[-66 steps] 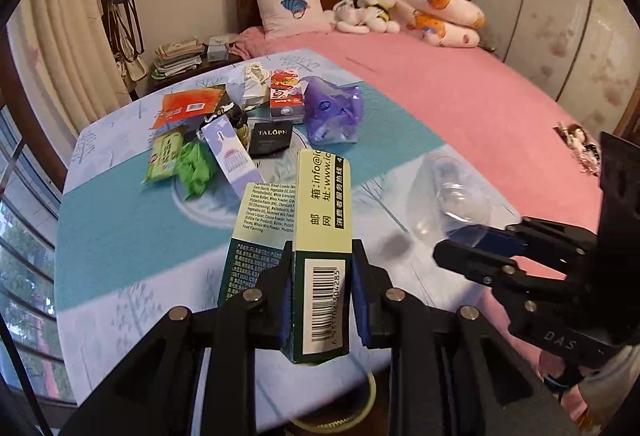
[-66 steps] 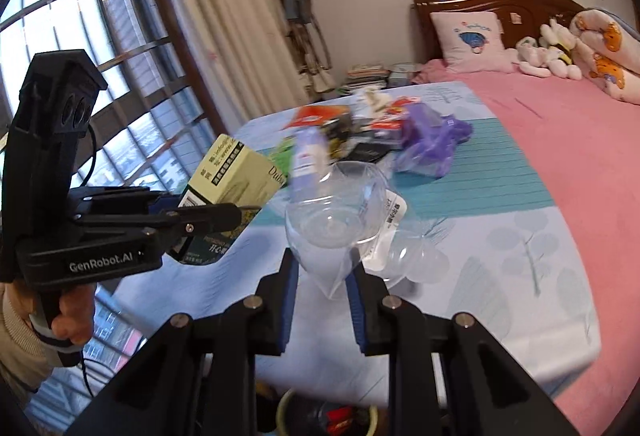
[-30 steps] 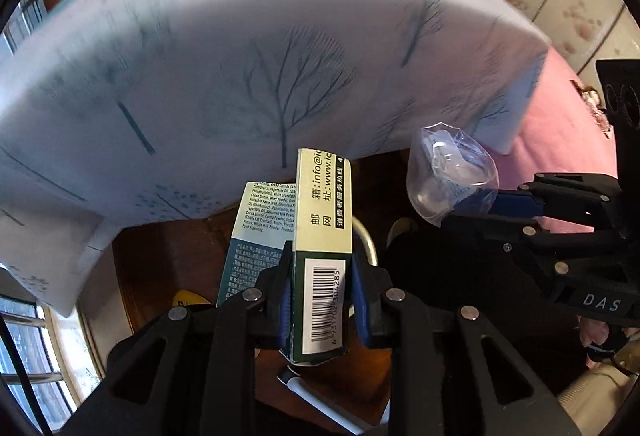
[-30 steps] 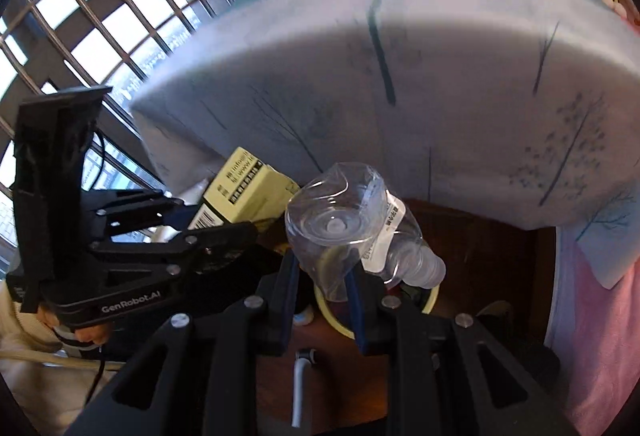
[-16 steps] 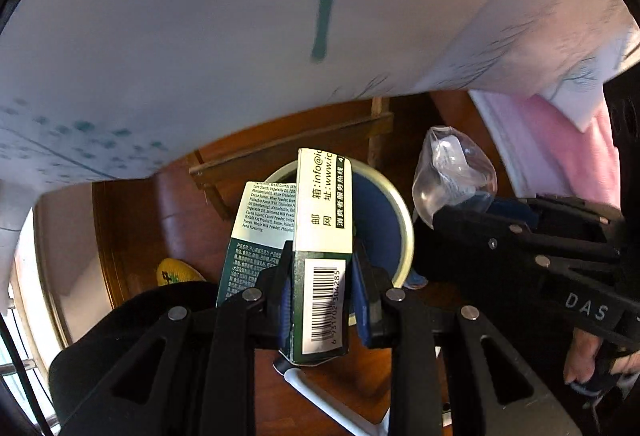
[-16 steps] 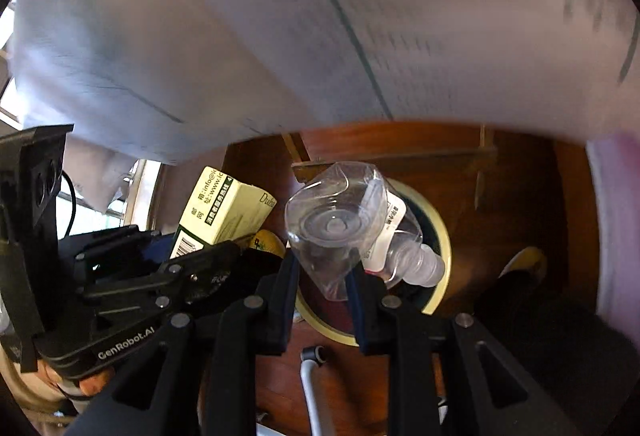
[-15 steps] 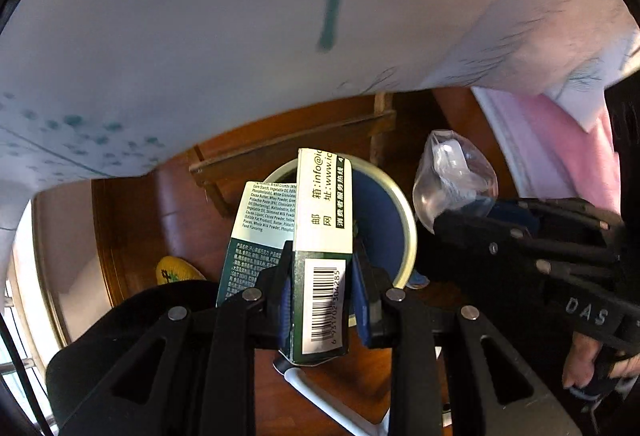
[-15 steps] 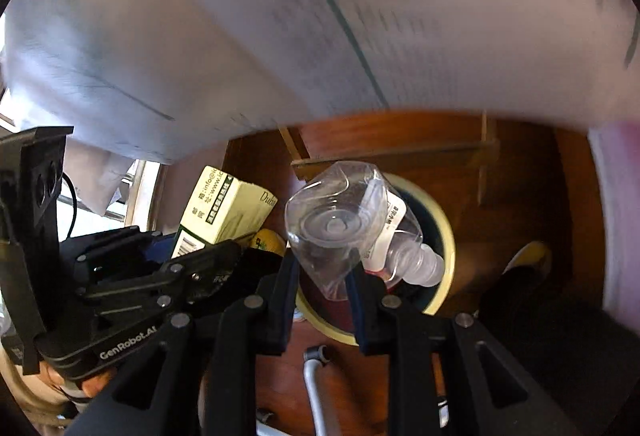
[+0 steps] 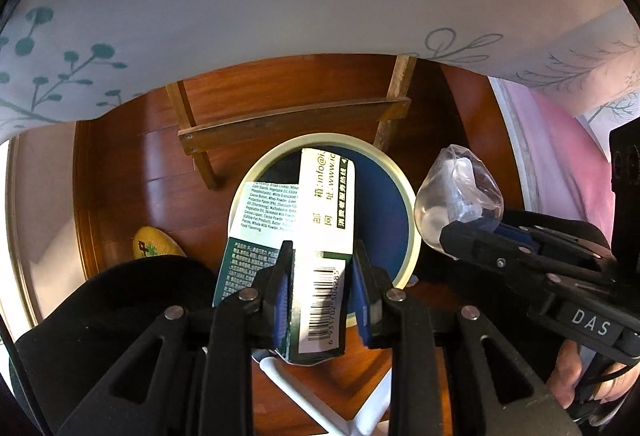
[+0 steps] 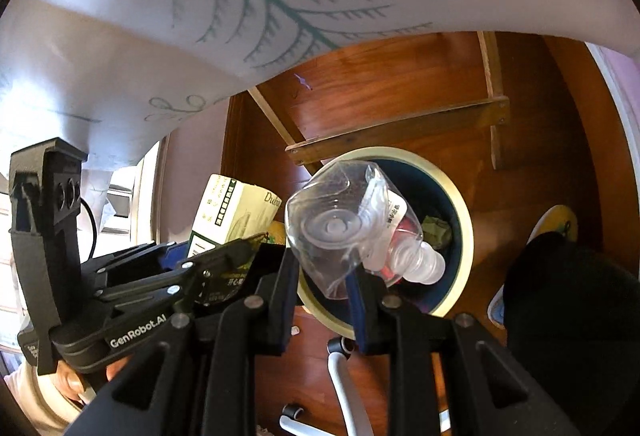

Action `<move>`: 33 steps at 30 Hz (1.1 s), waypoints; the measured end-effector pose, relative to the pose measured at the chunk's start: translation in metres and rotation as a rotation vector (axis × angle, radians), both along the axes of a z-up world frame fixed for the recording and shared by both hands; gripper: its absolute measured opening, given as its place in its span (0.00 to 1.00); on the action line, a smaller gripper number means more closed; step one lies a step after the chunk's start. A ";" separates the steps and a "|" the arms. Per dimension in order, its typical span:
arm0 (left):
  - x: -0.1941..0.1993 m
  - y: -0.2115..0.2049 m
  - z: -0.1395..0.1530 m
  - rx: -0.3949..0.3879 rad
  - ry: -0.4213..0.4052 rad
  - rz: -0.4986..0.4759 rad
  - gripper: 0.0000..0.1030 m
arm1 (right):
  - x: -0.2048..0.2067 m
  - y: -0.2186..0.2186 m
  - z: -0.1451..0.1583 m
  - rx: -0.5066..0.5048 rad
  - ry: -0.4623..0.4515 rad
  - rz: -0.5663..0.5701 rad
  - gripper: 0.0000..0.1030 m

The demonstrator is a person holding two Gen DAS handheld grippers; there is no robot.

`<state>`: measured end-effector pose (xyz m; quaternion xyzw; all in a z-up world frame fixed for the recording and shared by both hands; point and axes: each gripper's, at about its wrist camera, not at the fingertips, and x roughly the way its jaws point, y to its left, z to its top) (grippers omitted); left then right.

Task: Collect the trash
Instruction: 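Carry the box and bottle over the bin and open both tools, then move both tools back up toward the trash pile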

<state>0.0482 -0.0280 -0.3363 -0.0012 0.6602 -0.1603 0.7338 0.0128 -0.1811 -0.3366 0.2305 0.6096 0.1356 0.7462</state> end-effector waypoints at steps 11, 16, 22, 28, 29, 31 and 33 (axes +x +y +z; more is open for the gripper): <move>-0.003 0.005 -0.008 0.044 0.002 0.033 0.76 | 0.005 -0.001 -0.013 -0.067 0.036 -0.016 0.43; -0.005 0.007 -0.007 0.075 -0.022 0.043 0.78 | 0.005 -0.001 -0.015 -0.130 0.043 -0.014 0.43; -0.005 0.005 0.000 0.095 -0.054 0.043 0.79 | 0.004 0.003 -0.014 -0.162 0.033 0.005 0.43; -0.007 0.008 0.010 0.078 -0.079 0.058 0.79 | 0.002 0.007 -0.008 -0.179 0.009 0.014 0.43; -0.007 0.008 0.011 0.072 -0.080 0.058 0.79 | 0.002 0.007 -0.007 -0.180 0.004 0.013 0.43; -0.008 0.008 0.015 0.064 -0.086 0.060 0.79 | 0.001 0.006 -0.004 -0.180 -0.003 0.013 0.43; -0.010 0.008 0.019 0.059 -0.093 0.056 0.79 | 0.000 0.006 -0.001 -0.183 -0.010 0.014 0.43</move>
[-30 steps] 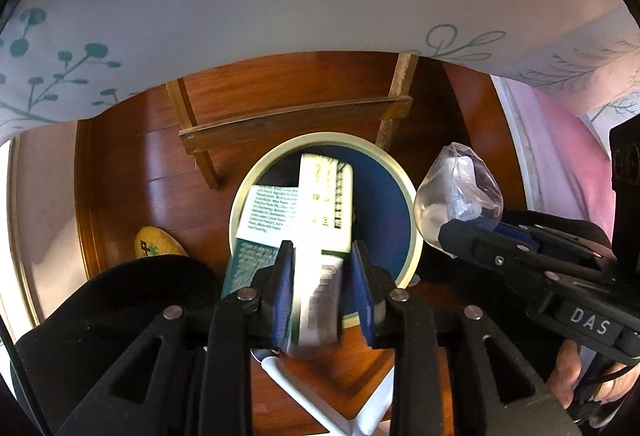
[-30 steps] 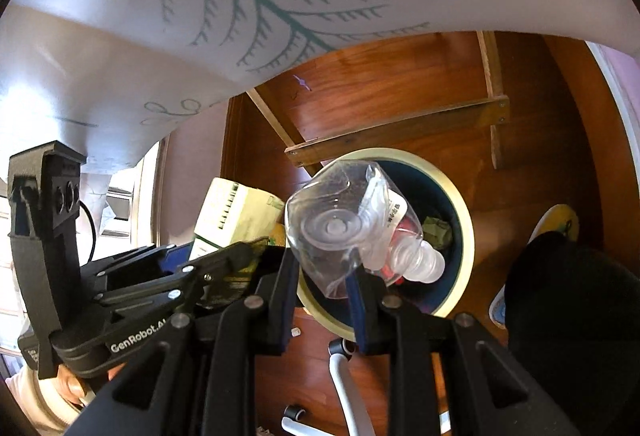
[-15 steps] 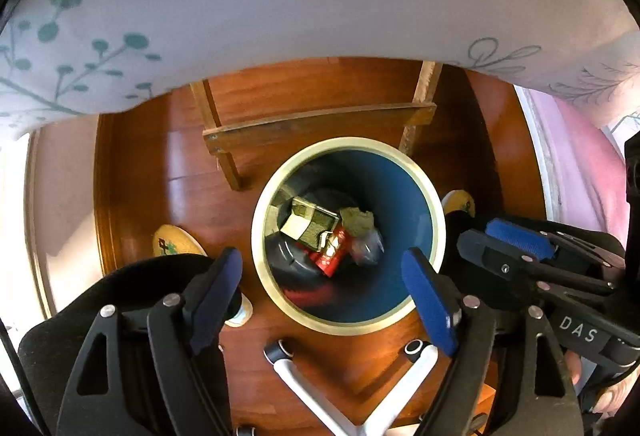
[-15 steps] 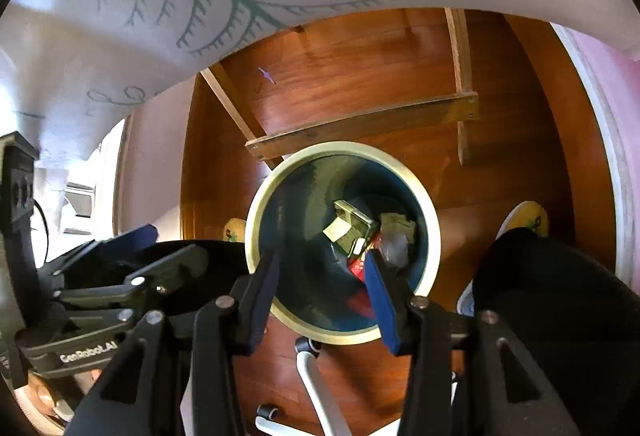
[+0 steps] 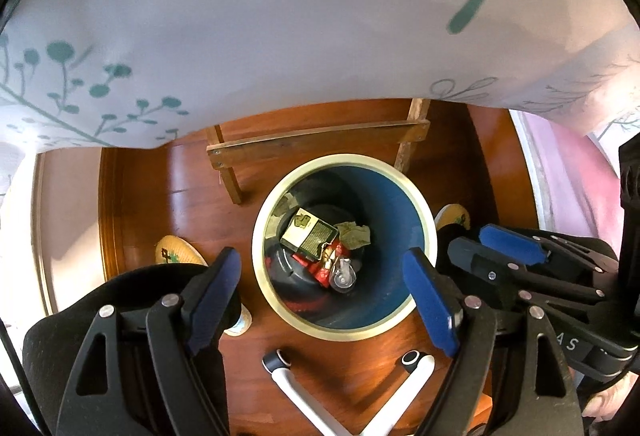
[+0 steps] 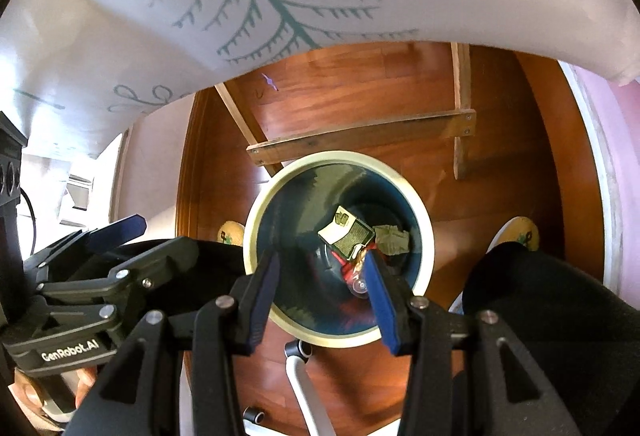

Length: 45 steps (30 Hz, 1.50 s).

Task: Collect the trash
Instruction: 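Move both tools back up toward the trash pile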

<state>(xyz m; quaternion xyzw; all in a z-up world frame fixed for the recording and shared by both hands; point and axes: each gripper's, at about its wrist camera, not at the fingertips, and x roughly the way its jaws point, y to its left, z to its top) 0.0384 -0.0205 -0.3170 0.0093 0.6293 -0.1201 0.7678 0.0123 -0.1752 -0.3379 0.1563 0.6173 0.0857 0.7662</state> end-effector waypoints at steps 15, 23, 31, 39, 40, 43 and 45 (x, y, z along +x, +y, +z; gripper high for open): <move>-0.037 -0.005 0.071 -0.080 -0.087 -0.083 0.79 | -0.026 0.000 0.069 -0.030 -0.183 0.024 0.43; -0.053 -0.005 0.165 -0.103 -0.289 -0.162 0.79 | -0.036 -0.004 0.151 -0.094 -0.373 0.107 0.43; -0.039 -0.018 0.265 -0.100 -0.469 -0.240 0.79 | -0.038 -0.012 0.250 -0.114 -0.552 0.186 0.43; 0.007 -0.049 0.330 -0.037 -0.543 -0.252 0.79 | 0.004 -0.038 0.326 -0.172 -0.620 0.147 0.43; 0.016 -0.053 0.335 -0.032 -0.537 -0.246 0.79 | 0.012 -0.044 0.334 -0.169 -0.624 0.137 0.43; 0.059 -0.065 0.342 -0.010 -0.464 -0.200 0.79 | 0.044 -0.063 0.356 -0.180 -0.618 0.081 0.43; 0.079 -0.068 0.339 0.005 -0.433 -0.188 0.79 | 0.068 -0.075 0.364 -0.186 -0.615 0.044 0.43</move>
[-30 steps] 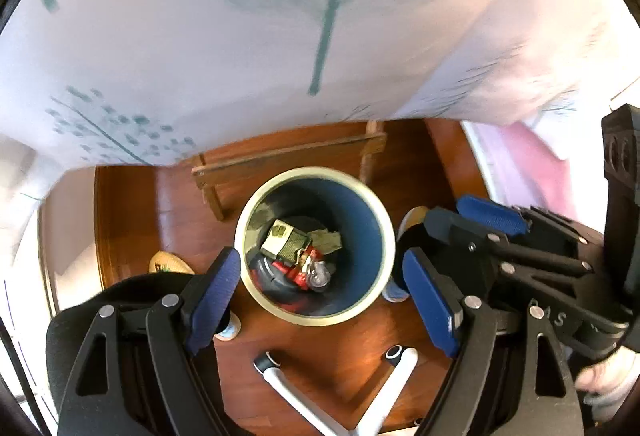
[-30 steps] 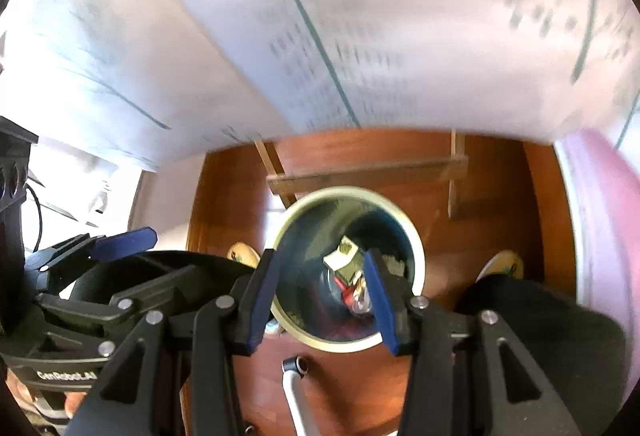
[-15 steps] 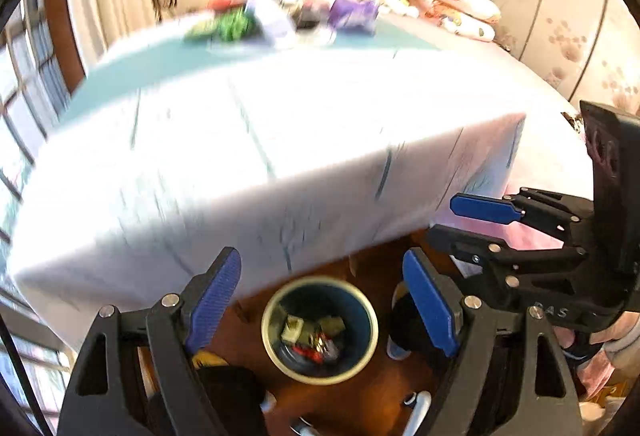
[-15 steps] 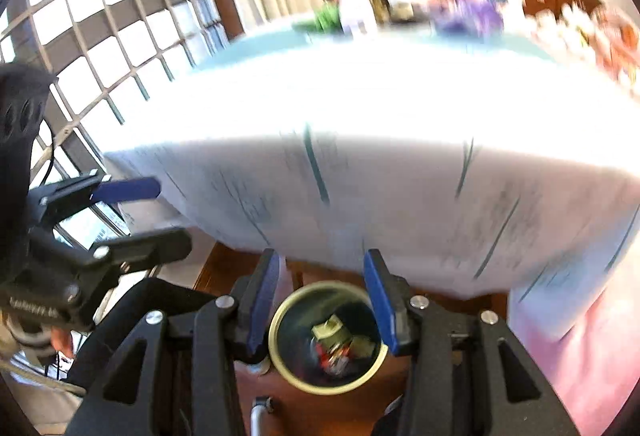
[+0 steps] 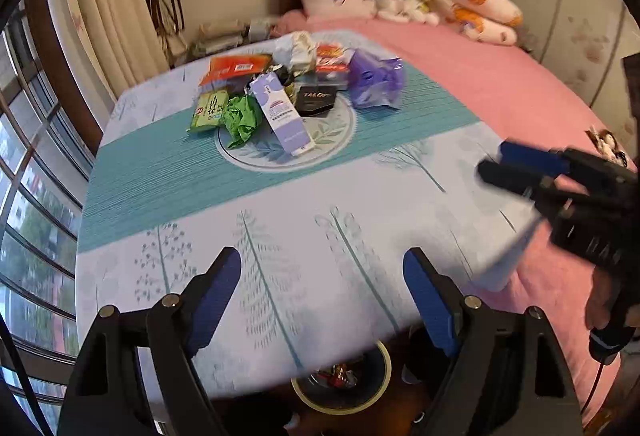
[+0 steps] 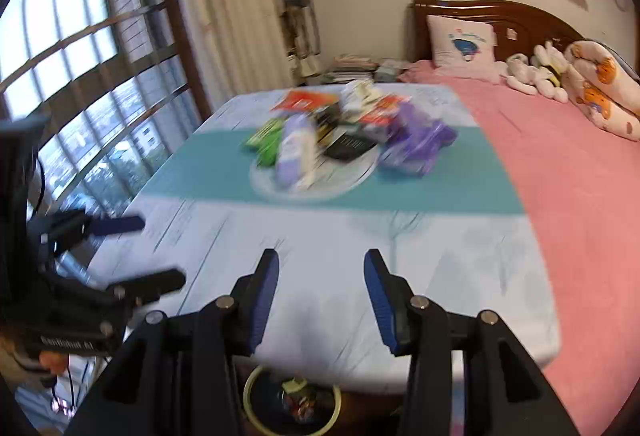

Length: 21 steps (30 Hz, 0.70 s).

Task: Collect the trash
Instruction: 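Move both tools back up toward the trash pile, then grasp the purple bag with the right tool while the left tool grasps the white-purple box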

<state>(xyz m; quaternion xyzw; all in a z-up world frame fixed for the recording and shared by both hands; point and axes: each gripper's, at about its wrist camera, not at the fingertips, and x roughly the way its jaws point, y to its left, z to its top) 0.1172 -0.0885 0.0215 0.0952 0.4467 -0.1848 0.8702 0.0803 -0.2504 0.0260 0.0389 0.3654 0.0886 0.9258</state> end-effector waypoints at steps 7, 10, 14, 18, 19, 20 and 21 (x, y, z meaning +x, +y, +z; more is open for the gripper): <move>0.090 -0.022 -0.009 0.016 0.063 0.051 0.79 | 0.091 -0.037 -0.001 0.011 0.049 -0.110 0.46; 0.125 -0.028 -0.017 -0.012 0.088 0.079 0.79 | 0.127 -0.048 -0.013 0.030 0.081 -0.148 0.64; 0.168 -0.035 -0.033 -0.019 0.105 0.128 0.79 | 0.173 -0.061 -0.036 0.067 0.129 -0.205 0.70; 0.197 -0.042 -0.054 -0.024 0.131 0.178 0.79 | 0.203 -0.066 -0.058 0.076 0.169 -0.251 0.70; 0.203 -0.044 -0.060 -0.023 0.138 0.186 0.79 | 0.210 -0.067 -0.063 0.074 0.179 -0.262 0.70; 0.207 -0.045 -0.065 -0.023 0.144 0.192 0.79 | 0.217 -0.068 -0.069 0.071 0.195 -0.275 0.70; 0.210 -0.046 -0.069 -0.024 0.149 0.199 0.79 | 0.221 -0.069 -0.074 0.067 0.205 -0.283 0.70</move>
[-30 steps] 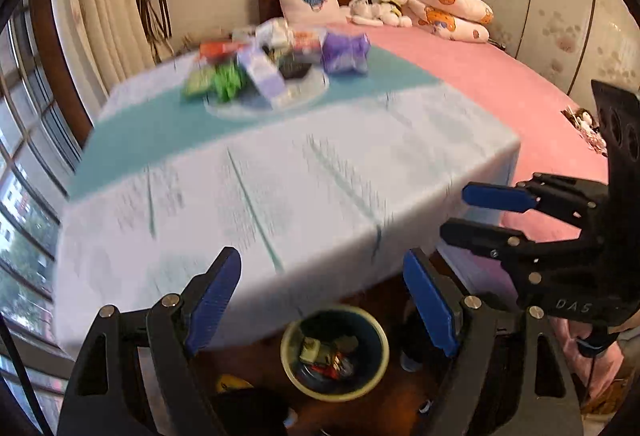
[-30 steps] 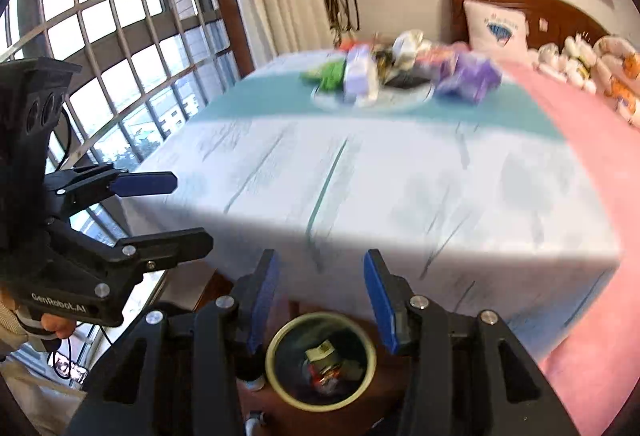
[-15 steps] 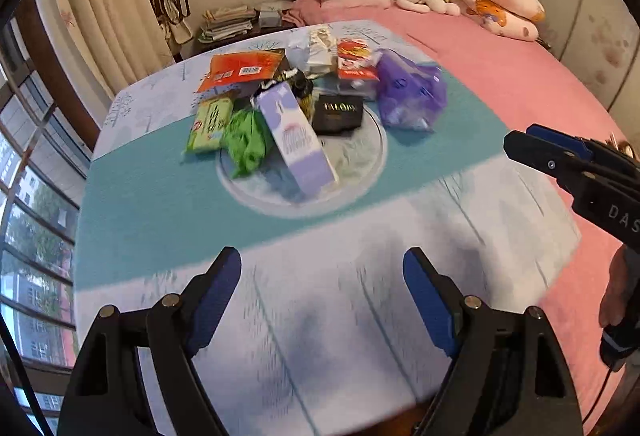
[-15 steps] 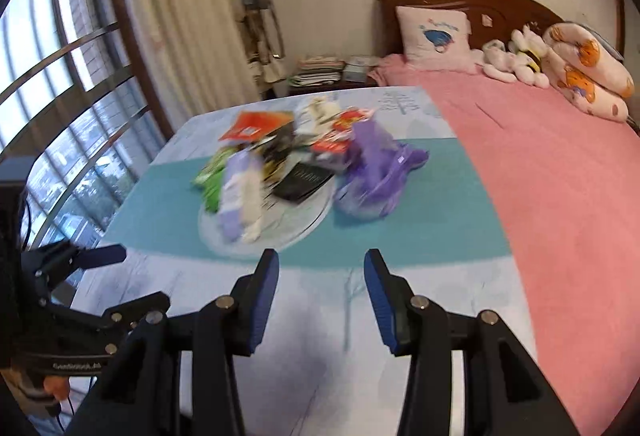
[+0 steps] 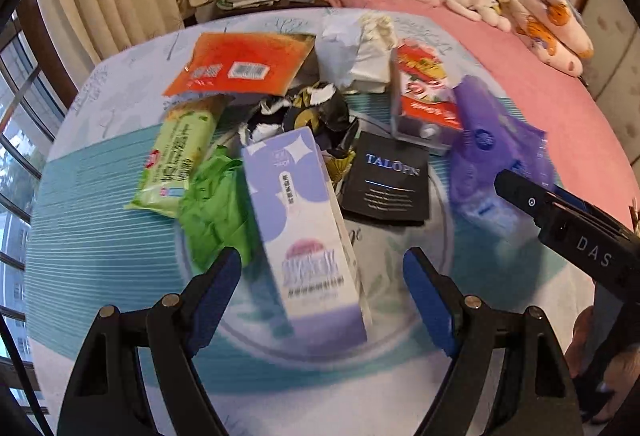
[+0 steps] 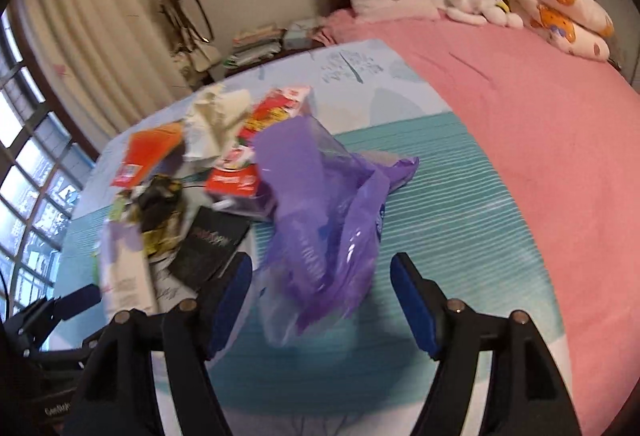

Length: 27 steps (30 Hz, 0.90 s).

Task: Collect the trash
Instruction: 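Grasp the purple bag with the right tool while the left tool grasps the white-purple box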

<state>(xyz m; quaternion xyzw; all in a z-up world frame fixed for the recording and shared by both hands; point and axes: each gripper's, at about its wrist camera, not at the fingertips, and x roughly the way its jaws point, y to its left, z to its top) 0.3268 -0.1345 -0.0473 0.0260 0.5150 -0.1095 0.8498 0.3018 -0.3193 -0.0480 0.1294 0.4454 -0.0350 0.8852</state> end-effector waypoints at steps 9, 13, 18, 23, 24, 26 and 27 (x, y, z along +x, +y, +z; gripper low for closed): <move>0.009 -0.009 -0.022 -0.014 -0.008 0.015 0.47 | 0.010 -0.001 -0.020 0.046 0.011 0.026 0.41; 0.008 -0.003 -0.022 -0.045 -0.016 0.027 0.42 | 0.002 0.000 -0.016 0.087 0.000 0.033 0.33; -0.005 0.012 -0.010 -0.116 -0.022 0.012 0.42 | -0.017 0.005 -0.002 0.115 -0.043 0.055 0.24; -0.027 0.030 0.014 -0.171 -0.050 -0.011 0.42 | -0.047 0.012 0.020 0.142 -0.104 0.089 0.21; -0.033 0.033 0.019 -0.184 -0.054 -0.020 0.42 | -0.054 0.013 0.025 0.147 -0.117 0.094 0.21; -0.049 0.040 0.031 -0.202 -0.067 -0.031 0.42 | -0.068 0.017 0.035 0.150 -0.142 0.103 0.21; -0.057 0.042 0.038 -0.204 -0.075 -0.037 0.42 | -0.077 0.021 0.041 0.143 -0.158 0.112 0.21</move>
